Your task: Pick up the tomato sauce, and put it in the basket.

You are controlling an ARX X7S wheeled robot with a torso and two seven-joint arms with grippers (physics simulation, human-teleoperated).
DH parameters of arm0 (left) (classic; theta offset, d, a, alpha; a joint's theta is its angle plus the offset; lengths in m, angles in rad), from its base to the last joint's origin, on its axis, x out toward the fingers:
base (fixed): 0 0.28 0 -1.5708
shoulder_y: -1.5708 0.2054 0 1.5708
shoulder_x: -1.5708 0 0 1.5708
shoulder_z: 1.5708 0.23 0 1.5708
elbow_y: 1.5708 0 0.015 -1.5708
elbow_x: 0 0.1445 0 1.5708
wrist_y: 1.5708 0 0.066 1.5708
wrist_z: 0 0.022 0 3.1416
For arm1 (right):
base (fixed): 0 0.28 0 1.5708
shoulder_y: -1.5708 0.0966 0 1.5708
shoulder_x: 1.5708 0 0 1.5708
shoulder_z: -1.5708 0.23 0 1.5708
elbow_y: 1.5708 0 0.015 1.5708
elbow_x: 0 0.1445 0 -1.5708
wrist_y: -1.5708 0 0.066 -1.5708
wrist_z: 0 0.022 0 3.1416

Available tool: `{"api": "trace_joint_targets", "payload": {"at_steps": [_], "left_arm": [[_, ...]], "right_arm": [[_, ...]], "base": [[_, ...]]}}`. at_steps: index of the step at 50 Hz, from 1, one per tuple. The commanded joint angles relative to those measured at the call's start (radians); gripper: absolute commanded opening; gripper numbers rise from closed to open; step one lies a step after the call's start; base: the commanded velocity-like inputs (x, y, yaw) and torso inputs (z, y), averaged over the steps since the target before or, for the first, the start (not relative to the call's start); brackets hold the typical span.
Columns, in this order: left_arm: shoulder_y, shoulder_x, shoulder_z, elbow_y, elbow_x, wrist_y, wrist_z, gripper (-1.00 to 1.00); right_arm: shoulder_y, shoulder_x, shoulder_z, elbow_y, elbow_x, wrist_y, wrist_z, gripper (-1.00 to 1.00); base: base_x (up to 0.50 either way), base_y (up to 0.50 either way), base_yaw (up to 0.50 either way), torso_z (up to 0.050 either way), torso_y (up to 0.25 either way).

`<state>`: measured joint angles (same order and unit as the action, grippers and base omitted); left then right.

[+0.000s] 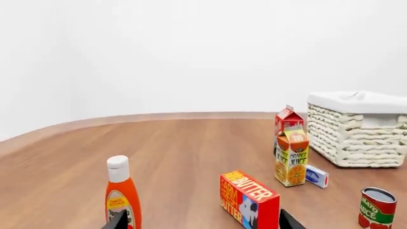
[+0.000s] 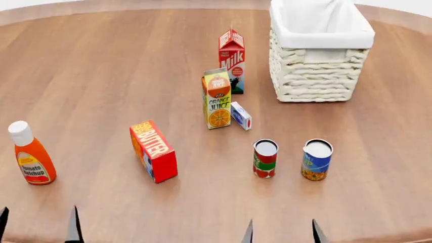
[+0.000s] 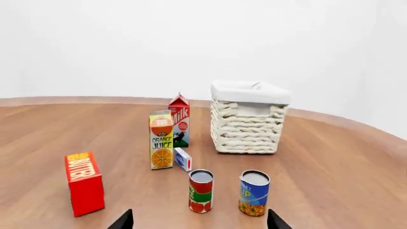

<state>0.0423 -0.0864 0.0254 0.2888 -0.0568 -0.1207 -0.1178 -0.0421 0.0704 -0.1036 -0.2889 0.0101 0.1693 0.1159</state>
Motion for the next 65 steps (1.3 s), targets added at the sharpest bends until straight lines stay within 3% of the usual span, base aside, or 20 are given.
{"api": "trace_joint_targets", "payload": {"at_steps": [1, 14, 16, 32, 65], "left_arm": [[0.026, -0.024, -0.027, 0.276, -0.063, -0.135, -0.03, 1.0], [0.024, -0.056, -0.059, 0.511, -0.134, -0.255, -0.062, 1.0], [0.051, -0.05, -0.052, 0.465, -0.123, -0.175, -0.052, 1.0], [0.061, -0.068, -0.061, 0.538, -0.167, -0.193, -0.073, 1.0], [0.076, -0.098, -0.037, 0.547, -0.173, -0.175, -0.103, 1.0]], "right_arm": [[-0.009, 0.026, -0.044, -0.299, -0.032, 0.167, 0.03, 1.0], [0.027, 0.044, -0.086, -0.546, -0.061, 0.329, 0.047, 1.0], [0.03, 0.046, -0.089, -0.558, -0.063, 0.339, 0.05, 1.0], [0.071, 0.056, -0.115, -0.601, -0.058, 0.43, 0.07, 1.0], [0.069, 0.091, -0.127, -0.589, -0.005, 0.404, 0.104, 1.0]], "base": [[0.0, 0.0, 0.0, 0.0, 0.0], [0.0, 0.0, 0.0, 0.0, 0.0], [0.0, 0.0, 0.0, 0.0, 0.0], [0.01, 0.0, 0.0, 0.0, 0.0], [0.48, 0.0, 0.0, 0.0, 0.0]]}}
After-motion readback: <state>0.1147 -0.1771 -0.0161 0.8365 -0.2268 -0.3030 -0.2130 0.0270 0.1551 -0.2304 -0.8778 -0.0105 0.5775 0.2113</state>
